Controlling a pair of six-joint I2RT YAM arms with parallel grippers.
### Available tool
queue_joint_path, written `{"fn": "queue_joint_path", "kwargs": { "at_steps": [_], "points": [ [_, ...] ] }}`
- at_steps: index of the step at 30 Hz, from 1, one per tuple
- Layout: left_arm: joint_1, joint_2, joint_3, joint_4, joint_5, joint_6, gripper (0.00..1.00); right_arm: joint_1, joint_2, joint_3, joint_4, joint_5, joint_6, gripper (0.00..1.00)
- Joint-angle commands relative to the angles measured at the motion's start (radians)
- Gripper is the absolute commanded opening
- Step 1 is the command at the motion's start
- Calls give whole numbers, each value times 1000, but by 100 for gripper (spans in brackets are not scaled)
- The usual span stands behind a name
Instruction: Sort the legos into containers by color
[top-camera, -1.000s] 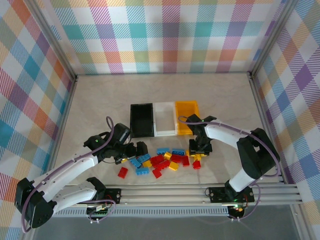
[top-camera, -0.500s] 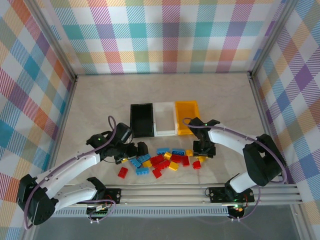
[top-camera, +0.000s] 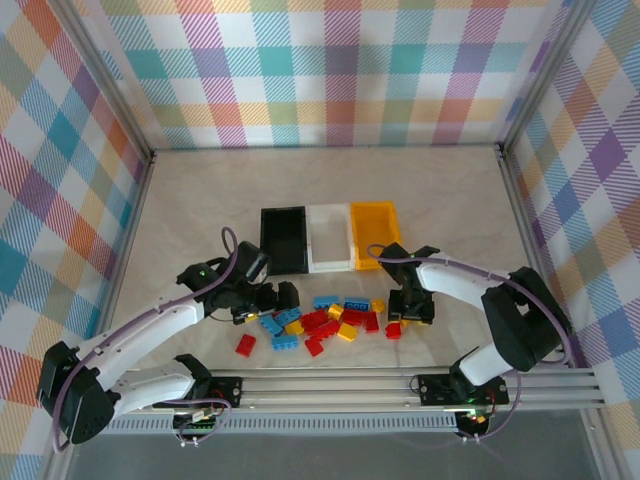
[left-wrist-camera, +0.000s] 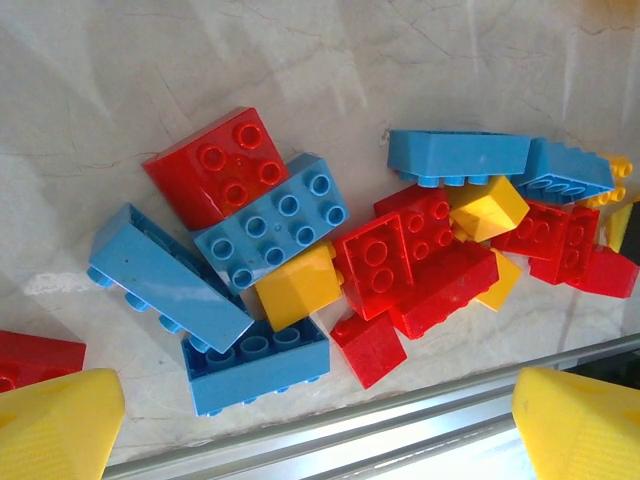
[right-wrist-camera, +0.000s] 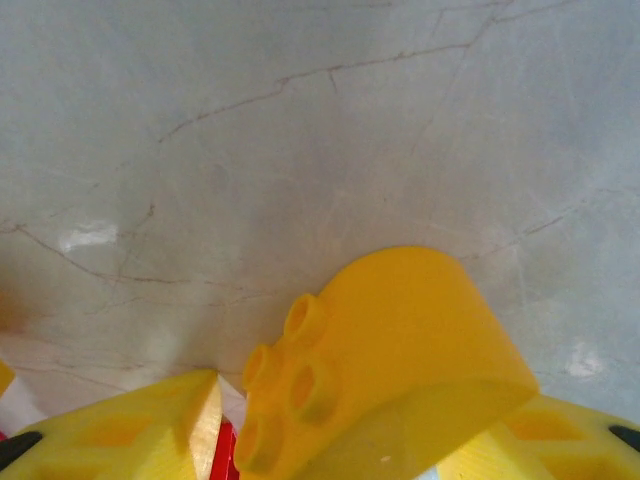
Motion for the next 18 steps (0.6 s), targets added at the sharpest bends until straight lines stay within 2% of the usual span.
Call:
{"fn": "queue_joint_path", "kwargs": {
  "at_steps": [1, 4, 13, 18],
  "points": [
    [-12, -31, -10, -27, 5, 2, 100, 0, 33, -1, 9, -7, -12, 55],
    [-12, -47, -26, -24, 3, -10, 100, 0, 36, -2, 18, 0, -12, 49],
    [-12, -42, -27, -23, 5, -9, 100, -24, 65, 48, 8, 56, -6, 48],
    [-12, -26, -12, -26, 4, 3, 100, -25, 84, 86, -3, 80, -12, 37]
  ]
}}
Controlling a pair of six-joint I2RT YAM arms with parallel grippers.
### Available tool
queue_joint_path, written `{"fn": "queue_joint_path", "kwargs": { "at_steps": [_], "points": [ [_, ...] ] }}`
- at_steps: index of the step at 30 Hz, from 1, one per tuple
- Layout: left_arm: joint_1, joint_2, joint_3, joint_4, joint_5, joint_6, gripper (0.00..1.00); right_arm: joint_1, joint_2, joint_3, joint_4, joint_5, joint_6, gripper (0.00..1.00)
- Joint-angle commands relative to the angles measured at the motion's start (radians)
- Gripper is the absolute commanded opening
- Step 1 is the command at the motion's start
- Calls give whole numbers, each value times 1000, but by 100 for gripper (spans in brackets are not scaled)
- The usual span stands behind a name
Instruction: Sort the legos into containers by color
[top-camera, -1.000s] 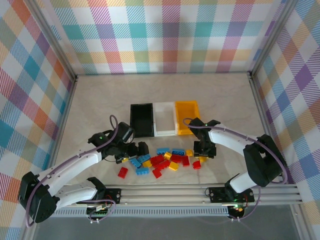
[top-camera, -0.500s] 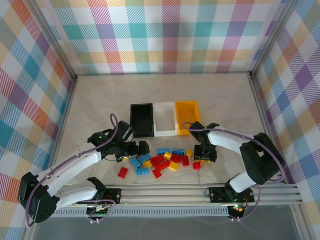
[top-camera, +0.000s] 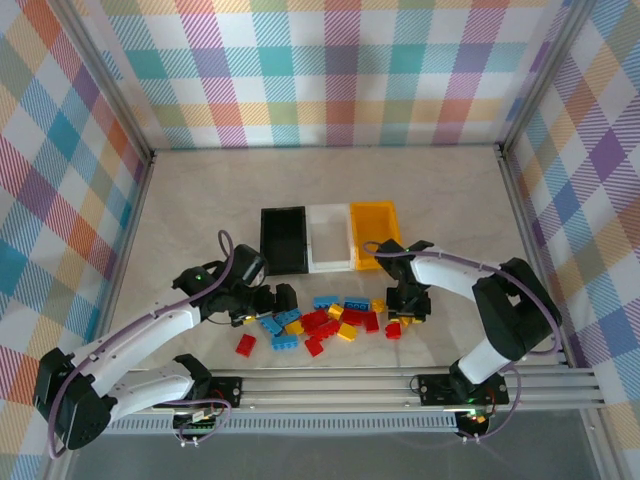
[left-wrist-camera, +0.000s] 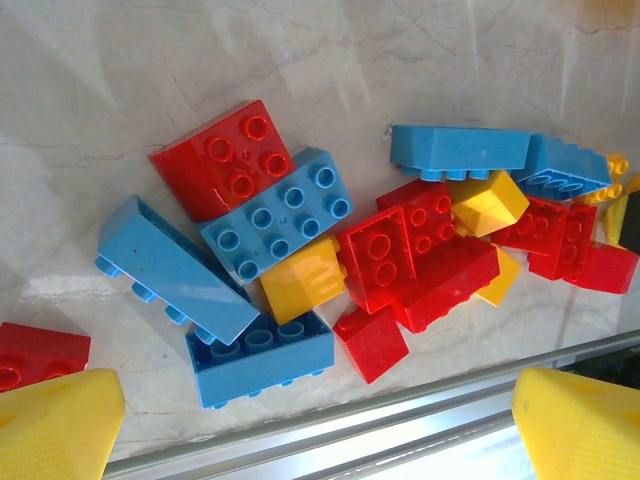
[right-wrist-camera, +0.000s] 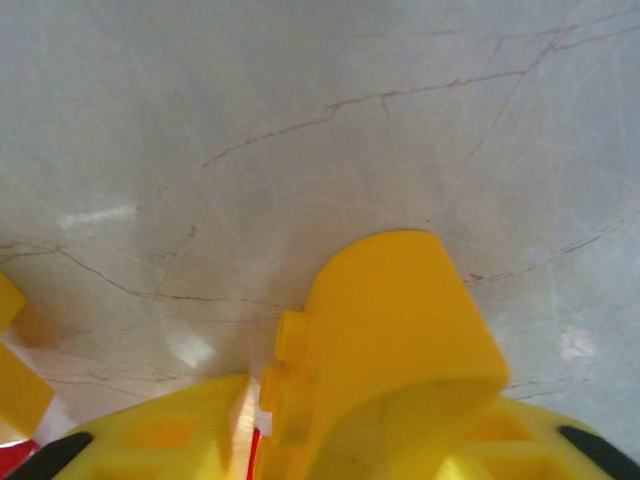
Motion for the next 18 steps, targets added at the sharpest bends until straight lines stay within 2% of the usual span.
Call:
{"fn": "queue_joint_path", "kwargs": {
  "at_steps": [1, 2, 5, 9, 13, 18],
  "points": [
    [-11, 7, 12, -28, 4, 10, 100, -18, 18, 31, 20, 96, 4, 36],
    [-12, 6, 12, -26, 4, 10, 100, -18, 15, 35, 15, 101, 2, 36],
    [-12, 4, 6, -22, 2, 8, 100, -17, 6, 41, 0, 109, -5, 26],
    [-12, 3, 2, -16, 1, 10, 100, -18, -33, 58, -33, 116, -14, 17],
    [-12, 5, -2, -5, 2, 9, 100, -17, -94, 113, -110, 126, -22, 17],
    [-12, 0, -2, -1, -3, 14, 100, -16, -183, 313, -227, 93, -45, 18]
  ]
}}
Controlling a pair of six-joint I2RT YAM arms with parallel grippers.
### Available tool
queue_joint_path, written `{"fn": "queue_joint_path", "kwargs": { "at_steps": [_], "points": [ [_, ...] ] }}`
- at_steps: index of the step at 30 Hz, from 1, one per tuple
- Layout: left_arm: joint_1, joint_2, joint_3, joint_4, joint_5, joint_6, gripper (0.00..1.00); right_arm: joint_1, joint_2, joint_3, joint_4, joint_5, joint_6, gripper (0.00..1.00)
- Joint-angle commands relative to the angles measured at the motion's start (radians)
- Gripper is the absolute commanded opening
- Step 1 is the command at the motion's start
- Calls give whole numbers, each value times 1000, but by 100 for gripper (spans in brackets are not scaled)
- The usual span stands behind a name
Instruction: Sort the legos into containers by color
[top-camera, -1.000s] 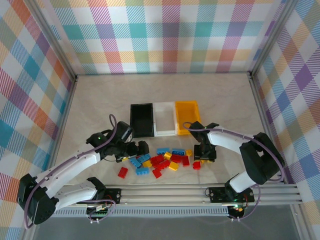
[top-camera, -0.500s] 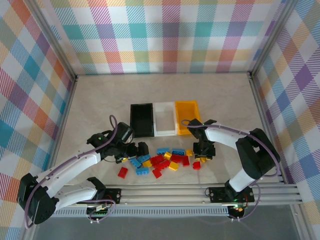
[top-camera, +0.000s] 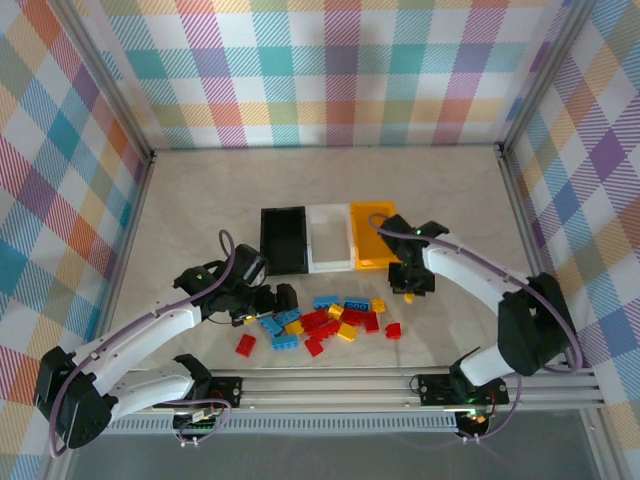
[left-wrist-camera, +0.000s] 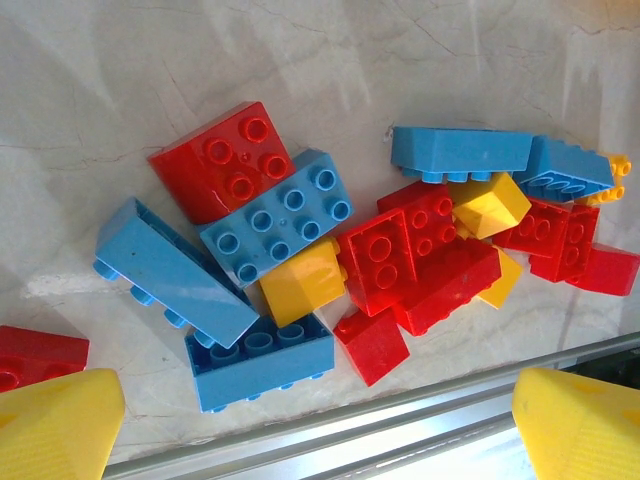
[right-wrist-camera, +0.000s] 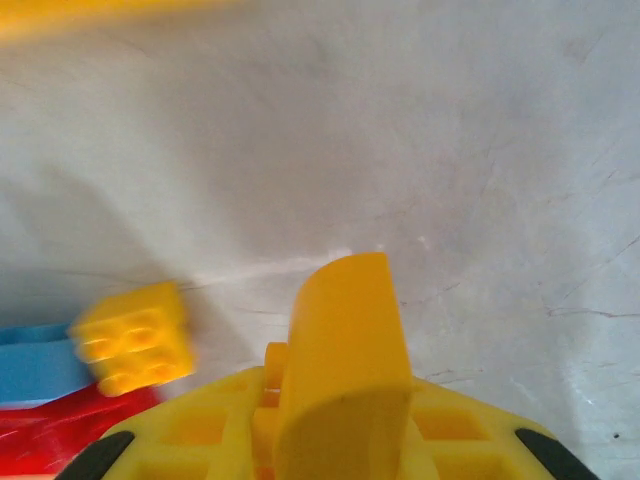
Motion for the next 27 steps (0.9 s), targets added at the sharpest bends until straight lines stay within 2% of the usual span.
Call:
{"fn": "queue_joint_path", "kwargs": {
  "at_steps": [1, 5, 14, 24, 27],
  "points": [
    [-11, -7, -3, -8, -5, 14, 100, -3, -59, 144, -100, -22, -40, 18],
    [-12, -10, 6, -10, -16, 20, 100, -4, 50, 312, -104, -63, -106, 19],
    [-12, -75, 20, -85, -67, 12, 100, -54, 454, 638, -74, -89, -227, 19],
    [-10, -141, 17, -167, -111, -18, 100, -117, 689, 749, -22, -149, -245, 22],
    [-10, -142, 21, -180, -117, -18, 100, -126, 723, 759, -14, -153, -252, 30]
  ]
}}
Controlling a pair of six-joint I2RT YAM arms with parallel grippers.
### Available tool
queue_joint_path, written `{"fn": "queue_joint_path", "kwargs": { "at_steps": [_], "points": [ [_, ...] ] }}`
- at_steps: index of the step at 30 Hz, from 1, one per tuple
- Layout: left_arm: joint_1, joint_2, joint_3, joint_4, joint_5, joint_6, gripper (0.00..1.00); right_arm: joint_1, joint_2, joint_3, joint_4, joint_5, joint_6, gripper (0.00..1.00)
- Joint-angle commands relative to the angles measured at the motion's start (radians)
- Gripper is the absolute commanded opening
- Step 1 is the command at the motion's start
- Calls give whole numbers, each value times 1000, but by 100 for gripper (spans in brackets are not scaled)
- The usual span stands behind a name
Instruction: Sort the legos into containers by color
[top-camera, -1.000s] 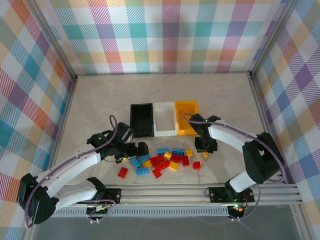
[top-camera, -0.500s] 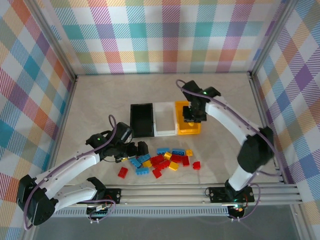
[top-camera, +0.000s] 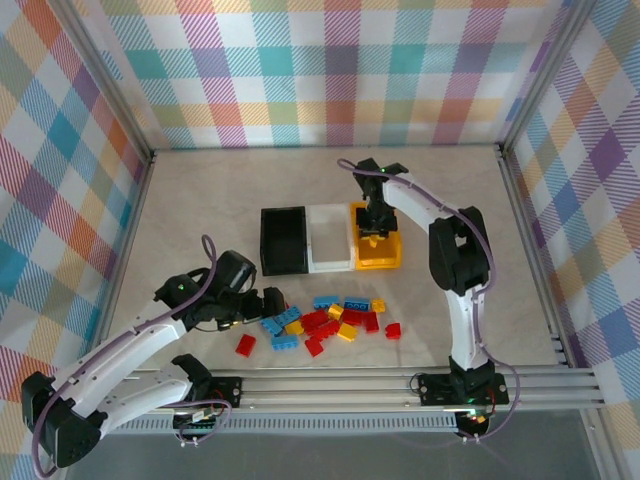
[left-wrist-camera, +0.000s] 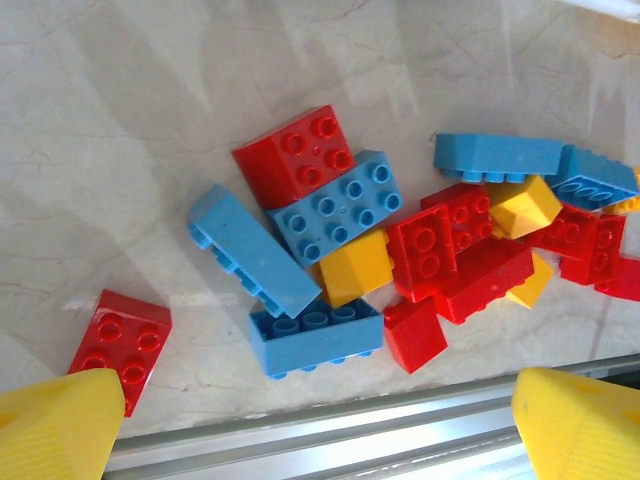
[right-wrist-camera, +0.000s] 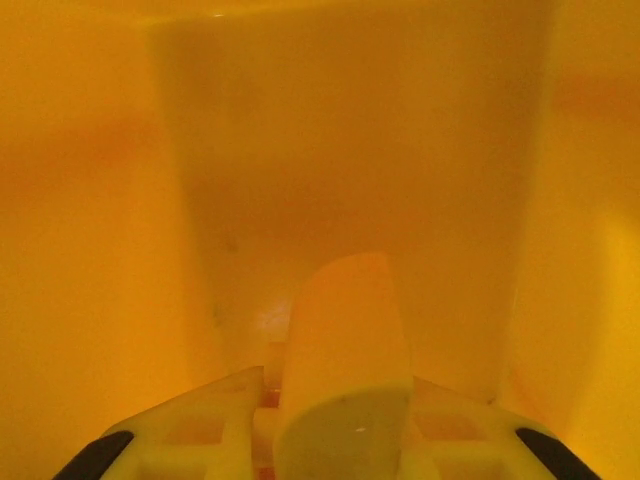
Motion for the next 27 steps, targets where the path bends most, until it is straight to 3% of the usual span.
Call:
{"fn": "queue_joint_path", "kwargs": {
  "at_steps": [1, 6, 10, 18, 22, 27],
  "points": [
    [-11, -10, 20, -52, -23, -13, 100, -8, 29, 35, 0, -26, -28, 32],
    [-9, -7, 13, -49, -23, -7, 100, -10, 35, 46, -6, -15, -40, 42],
    [-8, 6, 14, -36, -15, 1, 100, -11, 9, 58, -23, -7, -44, 43],
    [-2, 40, 42, -4, -13, 42, 100, -11, -221, 80, -119, 3, -19, 44],
    [-2, 58, 60, 21, -11, 62, 100, -7, -366, -13, -177, -28, -1, 45],
    [-1, 54, 61, 37, -15, 67, 100, 16, -561, -248, -192, -70, 43, 47]
  ]
}}
